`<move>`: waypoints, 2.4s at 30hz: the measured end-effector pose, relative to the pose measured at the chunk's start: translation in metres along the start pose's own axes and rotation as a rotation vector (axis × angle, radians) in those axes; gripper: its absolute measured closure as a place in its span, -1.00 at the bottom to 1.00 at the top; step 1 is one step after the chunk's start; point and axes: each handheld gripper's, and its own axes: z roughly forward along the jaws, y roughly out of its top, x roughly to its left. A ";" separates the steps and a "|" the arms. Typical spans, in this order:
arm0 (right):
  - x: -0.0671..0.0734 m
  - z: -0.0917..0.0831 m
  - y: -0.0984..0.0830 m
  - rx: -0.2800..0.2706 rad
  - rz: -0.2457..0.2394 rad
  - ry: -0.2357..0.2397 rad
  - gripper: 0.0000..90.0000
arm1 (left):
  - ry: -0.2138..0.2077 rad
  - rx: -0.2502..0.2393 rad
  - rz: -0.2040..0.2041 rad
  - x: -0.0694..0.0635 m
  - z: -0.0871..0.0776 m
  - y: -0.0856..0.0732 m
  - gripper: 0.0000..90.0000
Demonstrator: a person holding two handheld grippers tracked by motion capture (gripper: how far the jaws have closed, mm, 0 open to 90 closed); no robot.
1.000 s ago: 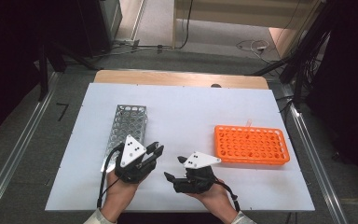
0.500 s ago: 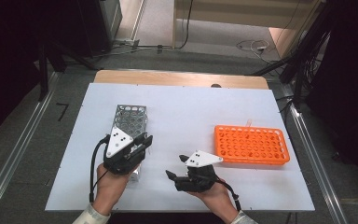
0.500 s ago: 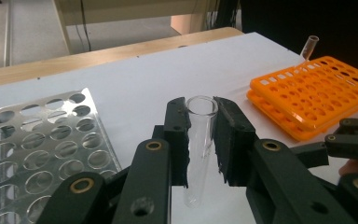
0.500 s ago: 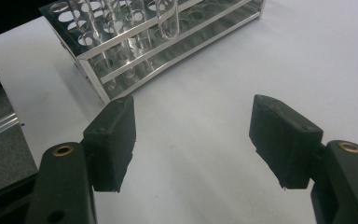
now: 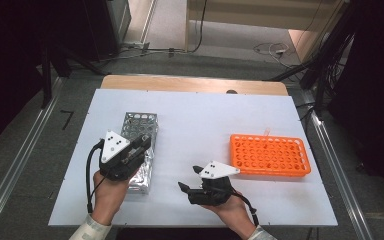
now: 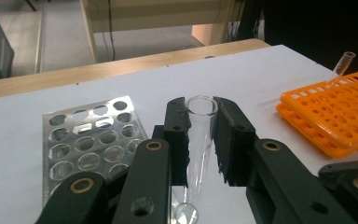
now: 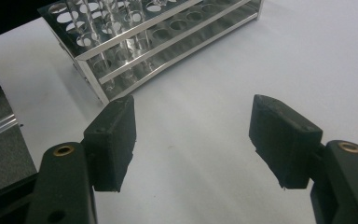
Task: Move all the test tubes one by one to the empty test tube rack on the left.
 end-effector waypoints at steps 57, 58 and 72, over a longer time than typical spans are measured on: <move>0.000 -0.002 -0.002 0.013 -0.018 -0.009 -0.33 | 0.056 0.098 0.030 0.004 0.011 -0.032 0.61; 0.000 -0.002 -0.002 0.013 -0.017 -0.008 -0.33 | 0.054 0.094 0.028 0.004 0.010 -0.032 0.60; -0.028 -0.024 -0.002 -0.036 0.034 -0.089 -0.33 | 0.013 0.012 -0.054 0.007 0.001 -0.030 -0.10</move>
